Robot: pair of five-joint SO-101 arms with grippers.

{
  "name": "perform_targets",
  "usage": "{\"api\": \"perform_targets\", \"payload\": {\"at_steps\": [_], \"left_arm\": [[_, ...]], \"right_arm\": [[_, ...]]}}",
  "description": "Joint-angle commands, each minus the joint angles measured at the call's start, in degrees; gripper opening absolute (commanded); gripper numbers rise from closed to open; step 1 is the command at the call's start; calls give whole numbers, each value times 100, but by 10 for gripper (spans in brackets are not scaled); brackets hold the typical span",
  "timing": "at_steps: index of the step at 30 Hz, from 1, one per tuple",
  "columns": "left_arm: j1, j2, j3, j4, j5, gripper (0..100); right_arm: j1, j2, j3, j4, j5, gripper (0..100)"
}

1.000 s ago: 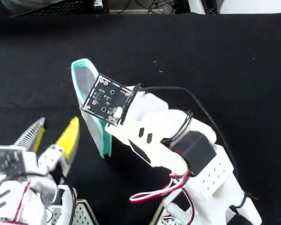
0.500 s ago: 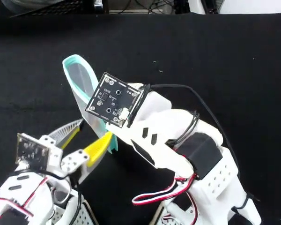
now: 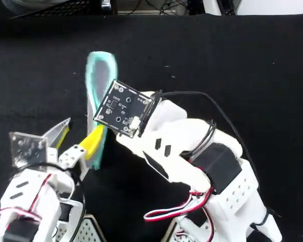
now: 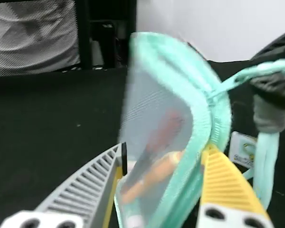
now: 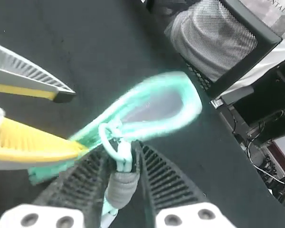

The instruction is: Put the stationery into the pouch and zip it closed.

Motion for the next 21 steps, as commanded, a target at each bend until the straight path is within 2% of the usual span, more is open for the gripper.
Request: {"api": "perform_targets", "payload": {"at_steps": [1, 5, 9, 11, 17, 21], "left_arm": [[-207, -536, -189, 484, 26, 266], [-224, -624, -585, 1125, -149, 266], [-189, -607, -1033, 1319, -202, 266], [-22, -589, -1209, 1301, -202, 266], [1226, -563, -1051, 1178, -167, 266], [1358, -563, -514, 457, -167, 266]], "right_arm": [[79, -48, -303, -18, -62, 12], [35, -13, -277, 0, -62, 12], [-26, -13, -277, 9, -62, 12], [-26, -13, -277, -18, -70, 12], [-26, -13, -286, -26, -70, 12], [-26, -13, -286, -26, -70, 12]]}}
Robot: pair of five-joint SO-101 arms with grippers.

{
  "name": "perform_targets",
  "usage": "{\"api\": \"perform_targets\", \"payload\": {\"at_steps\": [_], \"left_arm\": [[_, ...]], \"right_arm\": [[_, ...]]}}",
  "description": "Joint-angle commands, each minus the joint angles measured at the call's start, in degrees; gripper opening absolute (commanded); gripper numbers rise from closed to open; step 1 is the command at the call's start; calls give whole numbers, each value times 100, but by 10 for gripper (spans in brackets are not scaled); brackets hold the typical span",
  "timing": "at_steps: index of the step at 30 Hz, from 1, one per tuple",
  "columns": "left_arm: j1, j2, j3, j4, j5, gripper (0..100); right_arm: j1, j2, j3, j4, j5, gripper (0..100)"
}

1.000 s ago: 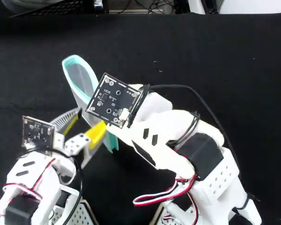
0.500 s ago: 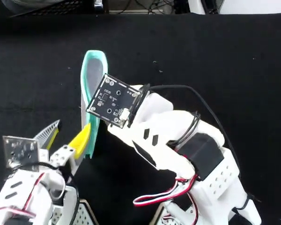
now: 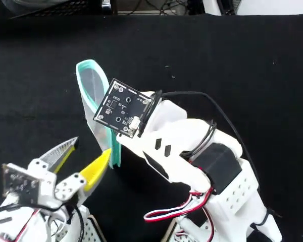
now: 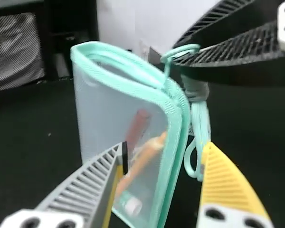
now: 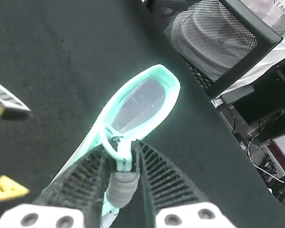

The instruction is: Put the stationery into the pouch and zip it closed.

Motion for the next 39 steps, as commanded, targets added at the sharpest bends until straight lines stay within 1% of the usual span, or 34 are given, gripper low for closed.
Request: {"api": "perform_targets", "payload": {"at_steps": [1, 7, 11, 13, 17, 20, 23, 27, 32, 36, 39], "left_arm": [[180, 18, 338, -703, -9, 266], [189, 404, 1007, -1881, 0, 246], [127, 712, 1095, -2163, 149, 246], [40, 782, 1130, -2119, 141, 246], [-699, 686, 1218, -1776, 141, 246], [-1174, 457, 1218, -1354, -132, 247], [-1349, 97, 1174, -1081, -360, 247], [-1349, -53, 1191, -1099, -440, 247], [-1332, 79, 1226, -1653, -413, 247], [-892, 79, 1235, -1899, -413, 247], [-576, 88, 1543, -2084, -413, 246]], "right_arm": [[-26, -13, -286, -26, -70, 12], [-26, -13, -286, -9, -70, 12], [-18, -13, -286, 9, -70, 12], [0, -22, -286, 26, -70, 12], [9, -40, -295, 105, -70, 12], [9, -13, -286, 105, -70, 12], [-18, -4, -286, 53, -70, 12], [-26, -4, -277, 70, -97, 12], [-26, -40, -31, 88, -105, 12], [-26, -40, 251, 62, -105, 12], [-149, -40, 286, 44, -105, 12]]}}
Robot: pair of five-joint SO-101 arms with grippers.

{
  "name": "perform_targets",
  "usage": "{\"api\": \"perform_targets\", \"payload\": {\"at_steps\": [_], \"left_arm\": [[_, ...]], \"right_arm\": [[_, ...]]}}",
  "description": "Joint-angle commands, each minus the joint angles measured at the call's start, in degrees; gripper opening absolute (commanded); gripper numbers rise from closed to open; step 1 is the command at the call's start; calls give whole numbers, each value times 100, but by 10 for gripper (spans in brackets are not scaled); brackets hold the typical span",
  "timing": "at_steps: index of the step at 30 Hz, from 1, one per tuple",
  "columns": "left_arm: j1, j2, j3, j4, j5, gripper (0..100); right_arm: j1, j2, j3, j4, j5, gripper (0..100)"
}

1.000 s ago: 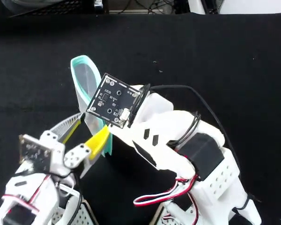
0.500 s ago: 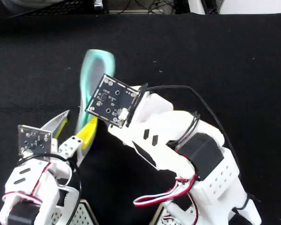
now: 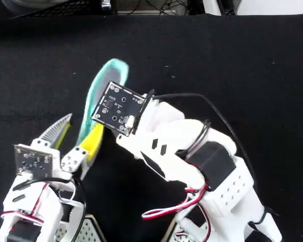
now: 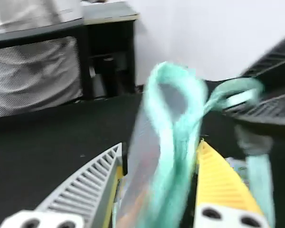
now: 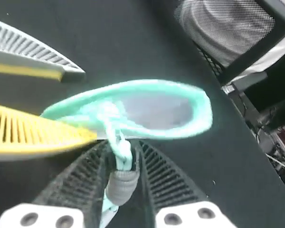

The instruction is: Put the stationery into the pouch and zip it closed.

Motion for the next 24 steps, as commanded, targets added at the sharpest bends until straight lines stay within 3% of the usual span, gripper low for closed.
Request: {"api": "perform_targets", "payload": {"at_steps": [1, 5, 9, 13, 14, 24], "left_arm": [[224, 53, 365, -387, -26, 246], [224, 44, 866, -730, -53, 242], [215, -9, 655, -141, -70, 228], [233, -9, -92, 615, -79, 66], [268, -9, -303, 747, -158, 23], [242, 0, -752, 1952, -1644, 30]], "right_arm": [[-246, -40, -13, -44, -62, 12], [-668, -48, -13, -35, -62, 12], [-703, -48, -13, -35, -44, 12], [-703, -48, -4, -44, -35, 12], [-703, -48, -4, -44, -44, 12], [-686, -57, 224, -97, -396, 12]]}}
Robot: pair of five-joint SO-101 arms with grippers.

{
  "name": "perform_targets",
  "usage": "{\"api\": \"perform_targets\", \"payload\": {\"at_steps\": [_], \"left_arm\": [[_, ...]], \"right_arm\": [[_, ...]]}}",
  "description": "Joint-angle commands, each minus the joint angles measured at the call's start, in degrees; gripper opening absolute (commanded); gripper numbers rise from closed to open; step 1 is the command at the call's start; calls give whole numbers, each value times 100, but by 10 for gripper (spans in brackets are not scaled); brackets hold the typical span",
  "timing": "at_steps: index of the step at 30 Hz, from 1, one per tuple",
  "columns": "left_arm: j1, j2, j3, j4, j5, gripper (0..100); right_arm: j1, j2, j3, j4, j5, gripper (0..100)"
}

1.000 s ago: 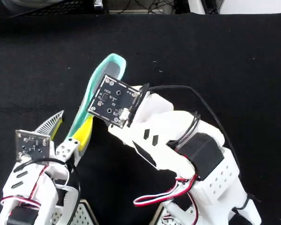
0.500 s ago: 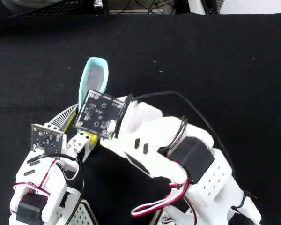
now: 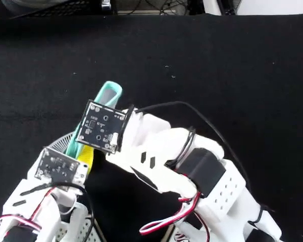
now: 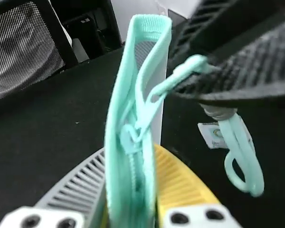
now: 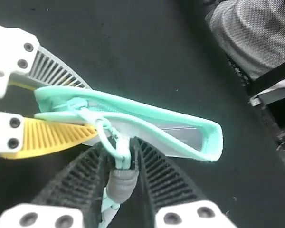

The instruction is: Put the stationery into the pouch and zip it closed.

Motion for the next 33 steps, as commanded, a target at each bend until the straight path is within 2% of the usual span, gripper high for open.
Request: {"api": "perform_targets", "payload": {"at_steps": [1, 12, 18, 22, 33], "left_arm": [[4, -9, -268, 334, -343, 30], [4, -9, -259, 457, -369, 30], [4, -9, -268, 431, -369, 30], [4, -9, -268, 440, -369, 30], [4, -9, -277, 466, -352, 30]], "right_arm": [[79, -48, -31, -88, -281, 12], [976, -708, -189, -554, -967, 12], [1275, -778, -22, -580, -976, 12], [1574, -804, 312, -1046, -976, 12], [2892, -752, 646, -2031, -949, 12]]}}
